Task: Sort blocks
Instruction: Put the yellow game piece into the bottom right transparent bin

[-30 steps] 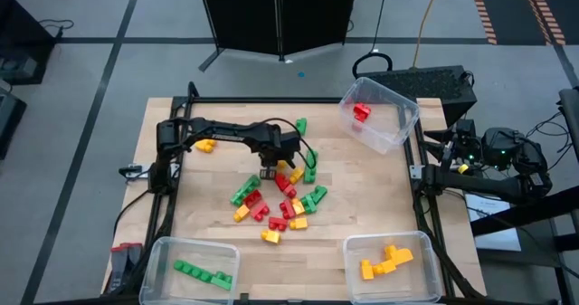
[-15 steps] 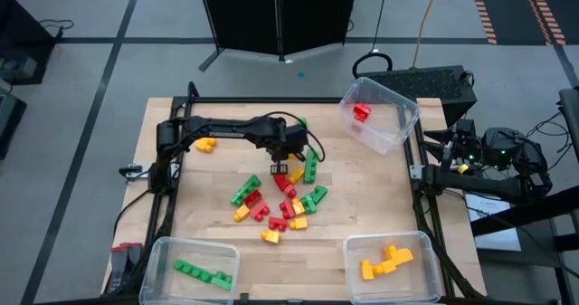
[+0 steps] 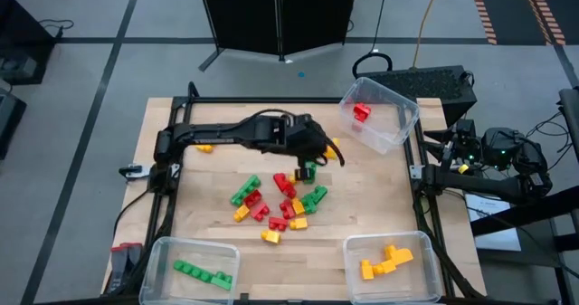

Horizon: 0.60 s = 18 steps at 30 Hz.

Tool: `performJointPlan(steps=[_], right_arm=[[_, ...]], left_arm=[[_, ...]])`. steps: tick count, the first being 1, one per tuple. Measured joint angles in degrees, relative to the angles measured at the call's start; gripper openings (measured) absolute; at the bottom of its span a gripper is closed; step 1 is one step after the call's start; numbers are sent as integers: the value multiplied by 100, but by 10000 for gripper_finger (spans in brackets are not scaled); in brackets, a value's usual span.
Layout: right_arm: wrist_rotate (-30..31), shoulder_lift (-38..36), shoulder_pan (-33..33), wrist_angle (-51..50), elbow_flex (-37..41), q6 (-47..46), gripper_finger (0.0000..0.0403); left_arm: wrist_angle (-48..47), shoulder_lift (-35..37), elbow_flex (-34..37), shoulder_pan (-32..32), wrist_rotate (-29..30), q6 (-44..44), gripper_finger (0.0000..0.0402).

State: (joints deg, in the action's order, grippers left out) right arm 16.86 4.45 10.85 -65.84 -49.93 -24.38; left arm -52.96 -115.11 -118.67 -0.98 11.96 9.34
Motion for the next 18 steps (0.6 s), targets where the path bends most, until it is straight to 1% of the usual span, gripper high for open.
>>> performJointPlan(steps=[3, 6, 10, 14, 18], right_arm=[[0, 0, 0, 0, 0, 0, 208], [0, 1, -1, 0, 0, 0, 208], [-17, 0, -2, 0, 0, -67, 208], [-48, 0, 0, -2, 0, -197, 208], [-48, 2, 0, -2, 0, -284, 208]], left_arm=[[517, 7, -345, 379, -76, 15, 43], [1170, 7, -529, 745, -88, 149, 43], [2138, 9, -547, 1144, -103, 213, 43], [2727, -67, -553, 1422, -122, 511, 43], [3270, -331, -551, 1556, -237, 644, 43]])
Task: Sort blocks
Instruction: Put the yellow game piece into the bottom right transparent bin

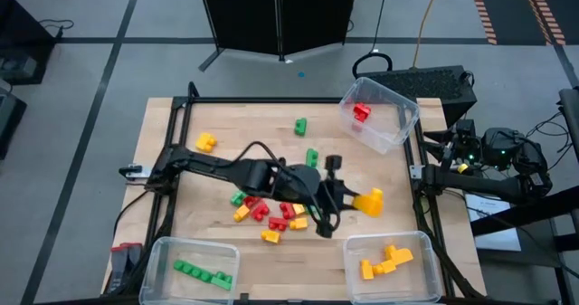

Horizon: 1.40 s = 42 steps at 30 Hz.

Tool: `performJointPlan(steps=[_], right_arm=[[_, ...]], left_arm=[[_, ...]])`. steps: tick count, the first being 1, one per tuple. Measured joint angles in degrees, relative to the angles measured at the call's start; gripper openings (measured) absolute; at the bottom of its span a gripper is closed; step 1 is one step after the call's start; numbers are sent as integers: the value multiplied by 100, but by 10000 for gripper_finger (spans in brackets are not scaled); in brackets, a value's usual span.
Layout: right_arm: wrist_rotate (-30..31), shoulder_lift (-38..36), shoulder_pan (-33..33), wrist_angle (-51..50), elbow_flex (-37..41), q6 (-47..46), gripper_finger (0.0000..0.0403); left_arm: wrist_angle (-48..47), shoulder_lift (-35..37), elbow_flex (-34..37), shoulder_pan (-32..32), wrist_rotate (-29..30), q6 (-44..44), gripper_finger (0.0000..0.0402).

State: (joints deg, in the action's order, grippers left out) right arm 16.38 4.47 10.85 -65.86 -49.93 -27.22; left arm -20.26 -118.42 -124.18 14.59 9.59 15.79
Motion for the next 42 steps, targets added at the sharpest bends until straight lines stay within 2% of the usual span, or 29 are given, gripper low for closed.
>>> performJointPlan(steps=[3, 11, 19, 24, 29, 31, 38, 42], right_arm=[[0, 0, 1, -1, 0, -221, 208], [0, 2, -1, -29, 0, -363, 208], [-2, 0, 0, -84, 0, -446, 208], [-24, 0, 1, -92, 0, -514, 208], [-26, 0, 0, -92, 0, -514, 208], [-25, 0, 0, -91, 2, -514, 208], [-26, 0, 1, -90, 0, -514, 208], [-26, 0, -1, -88, 0, -547, 208]], left_arm=[[644, -261, 2, 72, -324, -47, 43], [2125, -1214, 9, 455, -411, -513, 43], [1948, -1857, 11, 676, -316, -949, 43], [1564, -1846, 11, 728, -246, -1201, 47], [1399, -1834, 10, 705, -723, -1839, 87], [1433, -1817, 9, 704, -807, -1849, 110], [1689, -1787, 9, 724, -819, -1831, 191], [1787, -1436, 9, 731, -388, -1984, 213]])
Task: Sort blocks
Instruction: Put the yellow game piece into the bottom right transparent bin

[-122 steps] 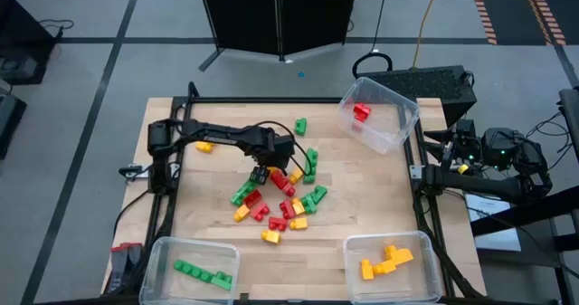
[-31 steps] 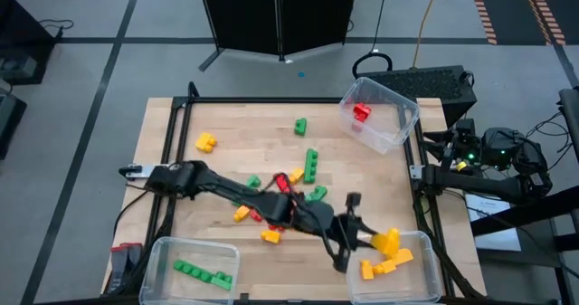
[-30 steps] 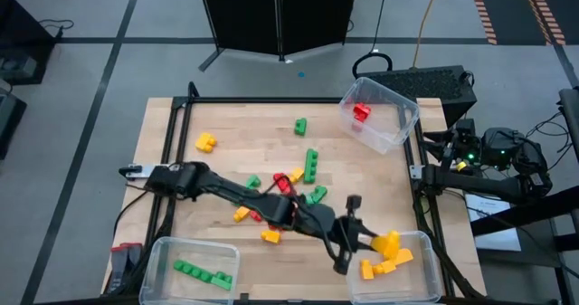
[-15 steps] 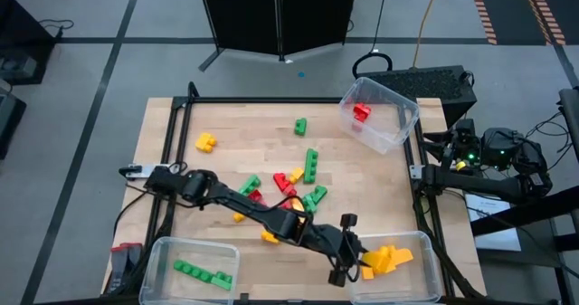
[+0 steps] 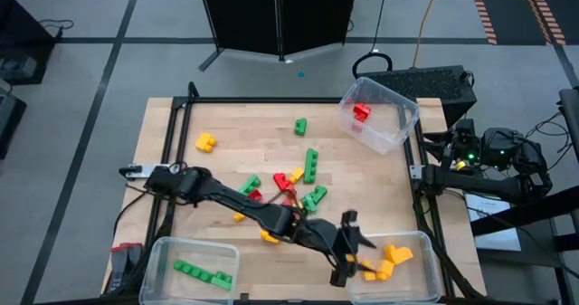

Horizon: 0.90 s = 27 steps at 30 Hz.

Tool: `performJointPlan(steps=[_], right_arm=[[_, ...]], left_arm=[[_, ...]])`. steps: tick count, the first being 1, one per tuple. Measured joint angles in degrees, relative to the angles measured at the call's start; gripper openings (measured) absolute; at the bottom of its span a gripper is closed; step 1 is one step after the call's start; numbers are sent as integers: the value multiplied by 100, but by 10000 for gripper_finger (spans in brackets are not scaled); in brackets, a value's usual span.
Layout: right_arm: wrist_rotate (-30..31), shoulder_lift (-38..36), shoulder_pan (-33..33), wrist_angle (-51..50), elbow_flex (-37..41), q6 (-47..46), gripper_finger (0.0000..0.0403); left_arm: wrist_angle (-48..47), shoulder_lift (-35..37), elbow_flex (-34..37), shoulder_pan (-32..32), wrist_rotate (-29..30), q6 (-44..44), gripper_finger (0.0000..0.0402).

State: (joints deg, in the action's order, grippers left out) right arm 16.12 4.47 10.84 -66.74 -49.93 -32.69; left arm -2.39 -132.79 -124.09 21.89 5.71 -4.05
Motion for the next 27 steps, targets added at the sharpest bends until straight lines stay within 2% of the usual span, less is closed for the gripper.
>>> performJointPlan(steps=[4, 8, 10, 13, 15, 21, 27], right_arm=[[1, 0, -1, 0, 0, -72, 208], [2, 0, 2, 0, 2, -72, 208], [2, 0, -1, 0, 0, -63, 208], [2, 0, 1, 0, 1, 19, 208], [4, 0, -1, 0, 0, 42, 208], [7, -2, 1, 0, 1, 72, 208], [20, -2, -1, 2, 2, 81, 208]], left_arm=[[-825, 779, -20, -50, 1149, -115, 213], [-2740, 1545, -22, -194, 3104, -1009, 212], [-3783, 1783, -22, -351, 3702, -1688, 212], [-5244, 1894, -20, -699, 3647, -2689, 212], [-5927, 1856, 26, -949, 3393, -2990, 212], [-6138, 1444, 389, -1641, 2561, -2855, 212], [-6225, 876, 618, -2073, 1727, -2808, 212]])
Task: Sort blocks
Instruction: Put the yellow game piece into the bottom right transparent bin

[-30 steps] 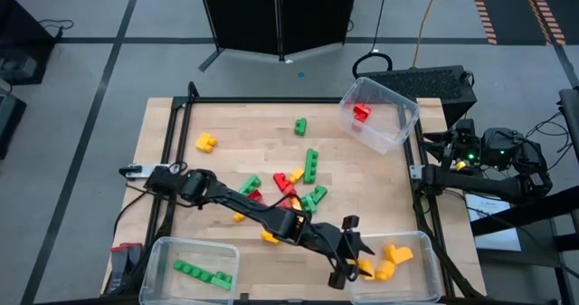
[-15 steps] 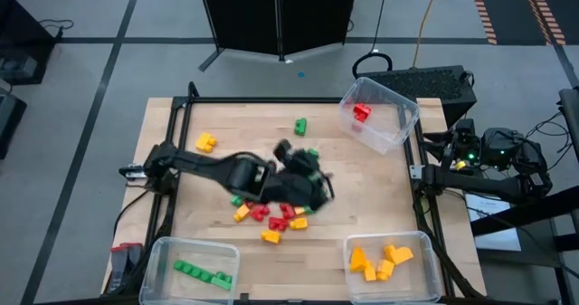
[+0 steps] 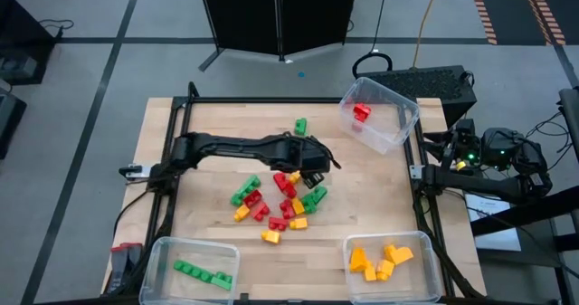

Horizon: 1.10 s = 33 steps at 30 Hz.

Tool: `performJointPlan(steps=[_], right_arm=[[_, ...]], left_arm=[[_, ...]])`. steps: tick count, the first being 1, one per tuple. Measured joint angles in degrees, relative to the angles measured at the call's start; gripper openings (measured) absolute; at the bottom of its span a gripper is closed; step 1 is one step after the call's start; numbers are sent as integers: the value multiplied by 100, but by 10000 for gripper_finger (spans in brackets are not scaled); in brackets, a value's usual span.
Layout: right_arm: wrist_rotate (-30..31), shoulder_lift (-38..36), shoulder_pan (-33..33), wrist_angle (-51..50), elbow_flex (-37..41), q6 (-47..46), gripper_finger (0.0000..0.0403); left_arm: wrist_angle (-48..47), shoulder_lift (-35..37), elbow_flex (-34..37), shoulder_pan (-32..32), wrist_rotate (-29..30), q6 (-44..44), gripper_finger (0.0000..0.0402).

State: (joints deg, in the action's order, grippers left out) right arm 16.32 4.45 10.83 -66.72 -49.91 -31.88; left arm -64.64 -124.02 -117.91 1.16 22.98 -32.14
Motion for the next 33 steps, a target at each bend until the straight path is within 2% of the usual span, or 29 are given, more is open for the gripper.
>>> performJointPlan(steps=[7, 18, 21, 25, 33], right_arm=[[-15, 0, 1, 0, 0, 104, 208], [-15, 0, 0, -2, 0, 106, 208], [-15, 0, 2, -2, 0, 107, 208], [-15, 0, 1, -2, 0, 105, 208], [-15, 0, 2, -2, 0, 106, 208]], left_arm=[[-79, -637, 29, -194, -812, 205, 212], [-652, -783, 29, -311, -741, 265, 212], [-702, -783, 29, -366, -924, 357, 216], [-616, -783, 29, -374, -1406, 740, 231], [-665, -783, 29, -441, -1427, 1011, 292]])
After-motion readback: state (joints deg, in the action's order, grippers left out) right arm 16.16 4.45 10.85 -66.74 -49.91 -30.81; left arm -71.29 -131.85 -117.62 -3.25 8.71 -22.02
